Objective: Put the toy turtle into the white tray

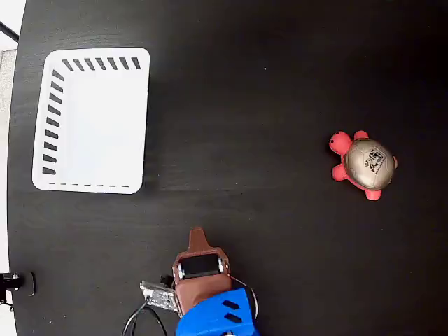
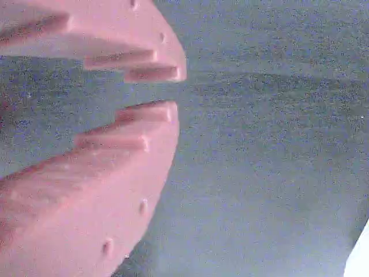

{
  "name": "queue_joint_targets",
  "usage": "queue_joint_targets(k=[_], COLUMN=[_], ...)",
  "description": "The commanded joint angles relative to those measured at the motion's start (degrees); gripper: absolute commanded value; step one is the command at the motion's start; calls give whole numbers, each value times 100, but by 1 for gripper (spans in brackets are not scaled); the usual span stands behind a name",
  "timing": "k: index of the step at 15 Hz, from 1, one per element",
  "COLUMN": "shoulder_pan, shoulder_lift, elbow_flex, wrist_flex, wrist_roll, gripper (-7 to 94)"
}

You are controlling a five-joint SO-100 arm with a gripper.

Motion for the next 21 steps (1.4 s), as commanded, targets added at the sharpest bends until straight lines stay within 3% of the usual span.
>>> queue_joint_targets(k=[1, 4, 9, 12, 19, 20, 21], shoulder_pan=[53, 756, 3182, 4184, 5150, 5177, 5203], shoulder_lift=[53, -1072, -4737, -6460, -8903, -9149, -9396], elbow_flex=[-62, -817, -3542, -4737, -7102, -7436, -7752], wrist_flex=[88, -527, -606, -457, 88, 272, 448], wrist_roll=[44, 501, -88, -316, -606, -650, -668], gripper=[0, 0, 0, 0, 1, 2, 13])
